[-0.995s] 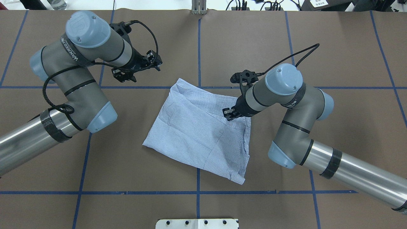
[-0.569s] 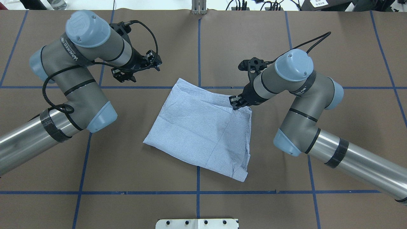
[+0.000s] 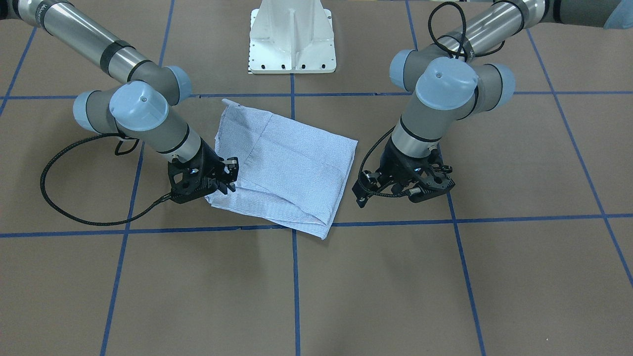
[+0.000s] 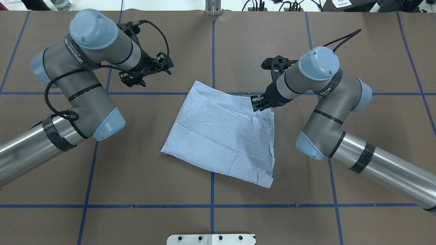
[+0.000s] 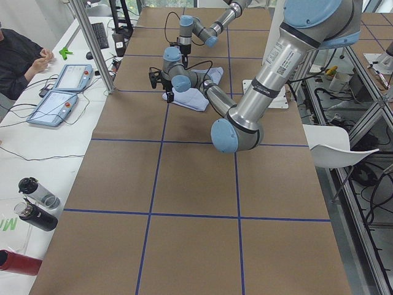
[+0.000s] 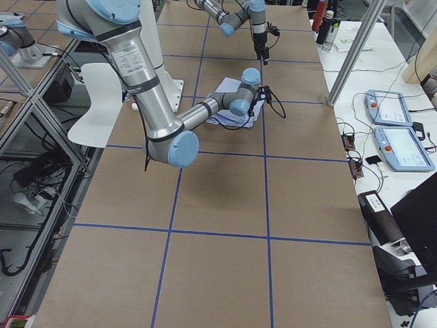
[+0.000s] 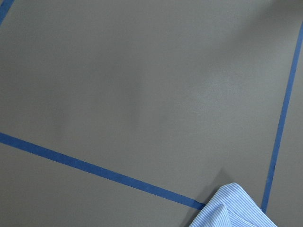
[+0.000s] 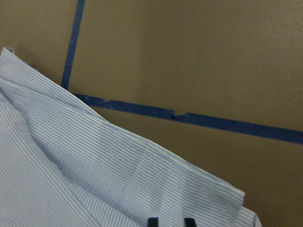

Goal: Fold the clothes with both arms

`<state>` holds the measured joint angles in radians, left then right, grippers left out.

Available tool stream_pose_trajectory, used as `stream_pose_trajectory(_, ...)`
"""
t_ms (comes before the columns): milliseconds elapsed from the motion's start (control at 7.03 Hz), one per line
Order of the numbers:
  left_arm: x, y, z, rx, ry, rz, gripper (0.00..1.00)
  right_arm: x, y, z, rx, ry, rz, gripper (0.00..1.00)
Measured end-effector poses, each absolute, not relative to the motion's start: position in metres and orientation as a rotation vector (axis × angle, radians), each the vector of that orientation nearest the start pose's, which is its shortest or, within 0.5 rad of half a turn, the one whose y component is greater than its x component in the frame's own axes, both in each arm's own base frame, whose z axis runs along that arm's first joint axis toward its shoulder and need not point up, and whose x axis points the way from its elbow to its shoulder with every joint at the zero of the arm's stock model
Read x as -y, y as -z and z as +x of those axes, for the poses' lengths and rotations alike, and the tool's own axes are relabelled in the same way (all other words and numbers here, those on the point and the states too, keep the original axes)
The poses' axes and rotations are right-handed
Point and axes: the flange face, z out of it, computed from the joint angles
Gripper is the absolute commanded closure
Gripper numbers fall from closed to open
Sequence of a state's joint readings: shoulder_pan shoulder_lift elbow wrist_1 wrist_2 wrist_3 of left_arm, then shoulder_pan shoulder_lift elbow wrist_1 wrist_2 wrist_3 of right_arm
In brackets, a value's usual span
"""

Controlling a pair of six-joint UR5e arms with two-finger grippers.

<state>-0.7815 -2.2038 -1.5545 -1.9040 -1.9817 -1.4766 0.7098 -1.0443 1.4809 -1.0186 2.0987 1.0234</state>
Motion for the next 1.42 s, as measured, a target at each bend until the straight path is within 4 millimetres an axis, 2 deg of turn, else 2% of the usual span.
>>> stream_pose_trajectory(142,0.559,-0.247,0.426,-1.027,0.428,0.066,0.01,0.529,-0.329,-0.457,1.054,0.088,0.177,0.0)
stream_pose_trajectory(284,0.551,-0.247,0.415,-1.039,0.403,0.089,0.01,0.548,-0.331,-0.431,1.039,0.051,0.176,0.0)
stream_pose_trajectory(427,0.538,-0.252,0.396,-1.046,0.351,0.131,0.01,0.57,-0.339,-0.394,1.023,0.03,0.183,0.0)
stream_pose_trajectory(711,0.505,-0.285,0.336,-1.026,0.26,0.219,0.01,0.604,-0.375,-0.307,0.954,0.074,0.236,0.0)
stream_pose_trajectory(853,0.496,-0.314,0.301,-0.979,0.199,0.268,0.0,0.61,-0.393,-0.26,0.909,0.115,0.243,0.0)
stream_pose_trajectory(995,0.494,-0.346,0.265,-0.913,0.12,0.324,0.0,0.604,-0.413,-0.214,0.868,0.157,0.246,0.0)
stream_pose_trajectory(1138,0.502,-0.377,0.226,-0.841,0.039,0.376,0.0,0.585,-0.442,-0.164,0.836,0.199,0.252,0.0)
stream_pose_trajectory(1422,0.531,-0.443,0.141,-0.749,-0.095,0.41,0.0,0.559,-0.497,-0.067,0.789,0.241,0.244,0.0)
